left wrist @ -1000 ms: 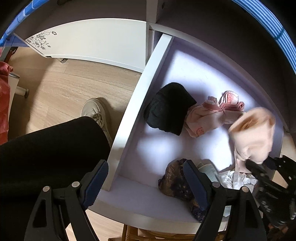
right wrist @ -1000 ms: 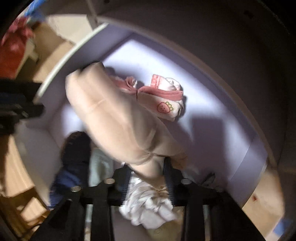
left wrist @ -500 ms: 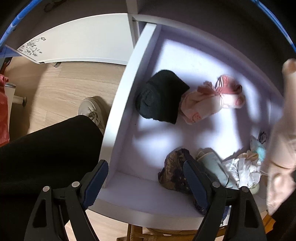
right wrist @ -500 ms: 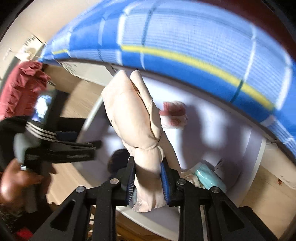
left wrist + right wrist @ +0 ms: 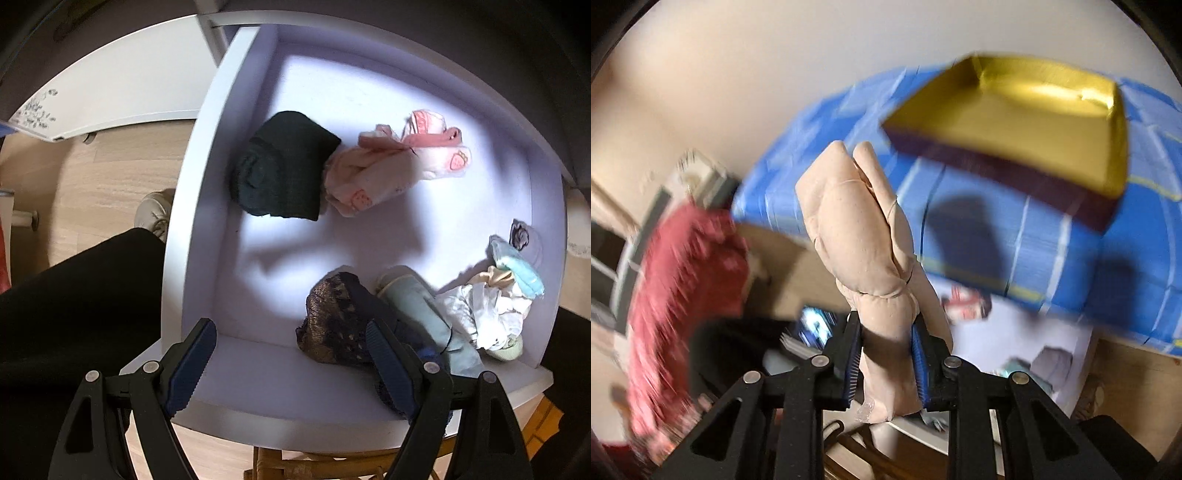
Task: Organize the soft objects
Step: 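Carry the beige garment into the gold box and open the right gripper, then return the right gripper to the drawer above the rolled clothes, then grasp the rolled pale green garment with the right gripper while the left gripper holds the navy garment, then carry the pale green garment into the gold box with the right gripper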
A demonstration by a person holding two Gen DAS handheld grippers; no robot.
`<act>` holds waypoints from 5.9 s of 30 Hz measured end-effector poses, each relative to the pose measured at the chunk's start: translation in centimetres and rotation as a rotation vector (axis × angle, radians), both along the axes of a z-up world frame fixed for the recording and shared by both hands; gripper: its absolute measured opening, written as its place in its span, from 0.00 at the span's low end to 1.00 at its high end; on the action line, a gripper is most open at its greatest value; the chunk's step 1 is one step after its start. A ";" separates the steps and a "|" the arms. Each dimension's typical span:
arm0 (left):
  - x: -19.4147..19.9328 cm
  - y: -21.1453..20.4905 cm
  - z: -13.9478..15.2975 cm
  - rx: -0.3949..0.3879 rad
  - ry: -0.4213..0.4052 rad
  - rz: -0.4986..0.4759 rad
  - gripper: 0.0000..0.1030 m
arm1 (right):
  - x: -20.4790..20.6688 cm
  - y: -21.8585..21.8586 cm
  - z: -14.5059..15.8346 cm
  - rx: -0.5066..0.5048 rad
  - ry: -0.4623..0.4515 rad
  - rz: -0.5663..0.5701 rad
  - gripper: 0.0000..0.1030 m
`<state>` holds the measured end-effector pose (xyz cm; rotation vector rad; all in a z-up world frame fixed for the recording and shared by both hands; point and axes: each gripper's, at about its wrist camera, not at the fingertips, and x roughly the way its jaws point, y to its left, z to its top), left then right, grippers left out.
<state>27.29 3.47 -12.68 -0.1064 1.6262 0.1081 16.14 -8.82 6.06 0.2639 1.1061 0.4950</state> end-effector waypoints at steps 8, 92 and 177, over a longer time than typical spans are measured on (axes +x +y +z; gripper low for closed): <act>0.2 -0.8 -0.3 -0.009 0.012 -0.014 0.82 | 7.2 -6.8 5.0 0.049 -0.037 -0.338 0.24; -1.5 -1.7 -9.7 -0.394 0.254 0.106 0.68 | -3.4 -6.2 -20.2 -0.250 0.325 -0.117 0.66; -6.4 0.1 -18.0 -0.079 0.179 0.015 0.43 | -3.0 -0.8 -24.7 -0.301 0.411 -0.038 0.32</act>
